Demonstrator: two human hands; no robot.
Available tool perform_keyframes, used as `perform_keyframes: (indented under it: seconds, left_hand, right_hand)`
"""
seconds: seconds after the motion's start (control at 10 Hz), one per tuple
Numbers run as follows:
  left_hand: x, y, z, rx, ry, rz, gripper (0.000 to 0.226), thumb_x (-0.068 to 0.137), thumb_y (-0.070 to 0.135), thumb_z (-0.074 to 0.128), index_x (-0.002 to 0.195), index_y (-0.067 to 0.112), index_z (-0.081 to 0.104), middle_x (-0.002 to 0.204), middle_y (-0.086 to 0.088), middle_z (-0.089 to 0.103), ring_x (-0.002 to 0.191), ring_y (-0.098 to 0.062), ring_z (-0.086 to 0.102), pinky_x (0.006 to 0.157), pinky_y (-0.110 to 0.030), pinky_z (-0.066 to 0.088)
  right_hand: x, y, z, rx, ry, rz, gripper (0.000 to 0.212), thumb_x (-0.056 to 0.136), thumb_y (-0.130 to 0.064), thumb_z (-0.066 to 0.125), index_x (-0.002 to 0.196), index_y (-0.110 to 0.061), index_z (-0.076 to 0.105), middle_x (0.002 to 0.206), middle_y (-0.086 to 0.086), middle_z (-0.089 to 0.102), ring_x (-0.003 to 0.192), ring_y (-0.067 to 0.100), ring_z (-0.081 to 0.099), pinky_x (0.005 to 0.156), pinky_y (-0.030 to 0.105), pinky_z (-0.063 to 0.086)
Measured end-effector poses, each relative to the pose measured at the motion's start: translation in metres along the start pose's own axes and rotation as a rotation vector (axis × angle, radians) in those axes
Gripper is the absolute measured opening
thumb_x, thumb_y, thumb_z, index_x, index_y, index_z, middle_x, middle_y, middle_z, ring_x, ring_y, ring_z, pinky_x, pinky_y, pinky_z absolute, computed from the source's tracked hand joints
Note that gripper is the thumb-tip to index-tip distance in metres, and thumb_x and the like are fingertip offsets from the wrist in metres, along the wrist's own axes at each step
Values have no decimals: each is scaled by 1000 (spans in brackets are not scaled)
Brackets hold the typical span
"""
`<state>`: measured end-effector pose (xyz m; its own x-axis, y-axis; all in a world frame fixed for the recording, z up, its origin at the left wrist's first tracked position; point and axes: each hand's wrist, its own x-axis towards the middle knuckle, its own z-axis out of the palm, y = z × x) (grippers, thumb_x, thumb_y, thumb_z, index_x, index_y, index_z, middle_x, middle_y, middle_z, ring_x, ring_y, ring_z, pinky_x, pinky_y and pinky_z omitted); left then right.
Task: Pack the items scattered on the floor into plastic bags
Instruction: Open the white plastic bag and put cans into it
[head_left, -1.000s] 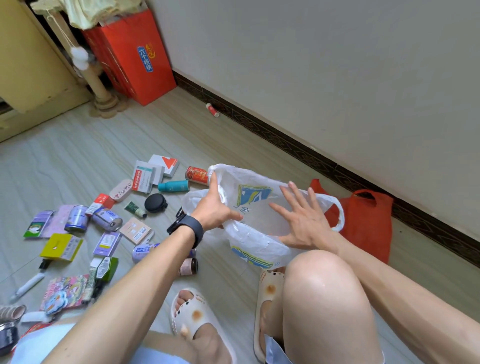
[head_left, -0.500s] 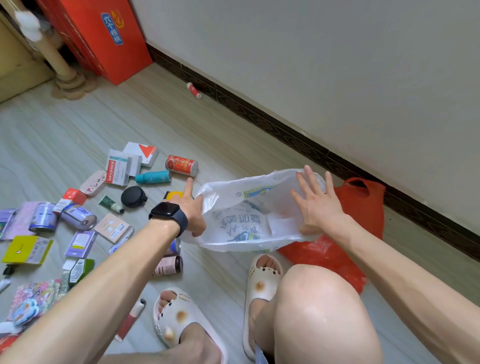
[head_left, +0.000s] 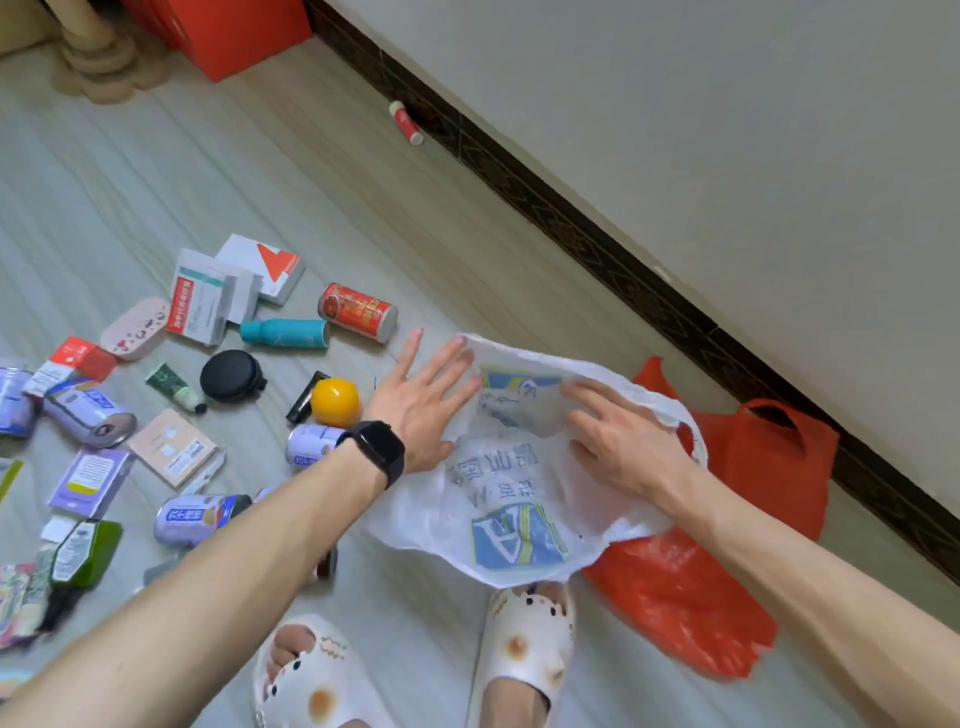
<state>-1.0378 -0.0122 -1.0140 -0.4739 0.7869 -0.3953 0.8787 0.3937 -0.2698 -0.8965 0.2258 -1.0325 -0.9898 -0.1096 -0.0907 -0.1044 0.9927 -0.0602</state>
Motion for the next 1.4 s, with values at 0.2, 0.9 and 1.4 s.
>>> perform_keyframes:
  seconds: [0.2, 0.9, 1.4]
  left_hand:
    - [50, -48, 76, 99, -175, -5, 112, 81, 63, 54, 145, 33, -34, 155, 7, -31, 143, -32, -32, 108, -67, -19]
    - [83, 13, 94, -244, -129, -143, 82, 84, 81, 22, 153, 41, 4, 164, 0, -8, 144, -40, -25, 109, -68, -16]
    - [62, 50, 90, -337, 34, -95, 85, 82, 65, 55, 152, 40, 15, 163, -5, -16, 146, -39, -19, 108, -68, -18]
  right_hand:
    - [36, 33, 27, 227, -385, 243, 105, 68, -73, 70, 153, -32, 22, 151, 1, 42, 137, 24, 42, 110, 35, 36]
    - [35, -42, 78, 167, -918, -87, 74, 87, -65, 55, 151, -35, 35, 163, 2, 23, 152, 33, -13, 117, 56, 7]
    - [47, -6, 71, -194, -466, -92, 109, 69, -74, 64, 154, -25, 15, 166, 12, -2, 153, 30, -3, 120, 60, 0]
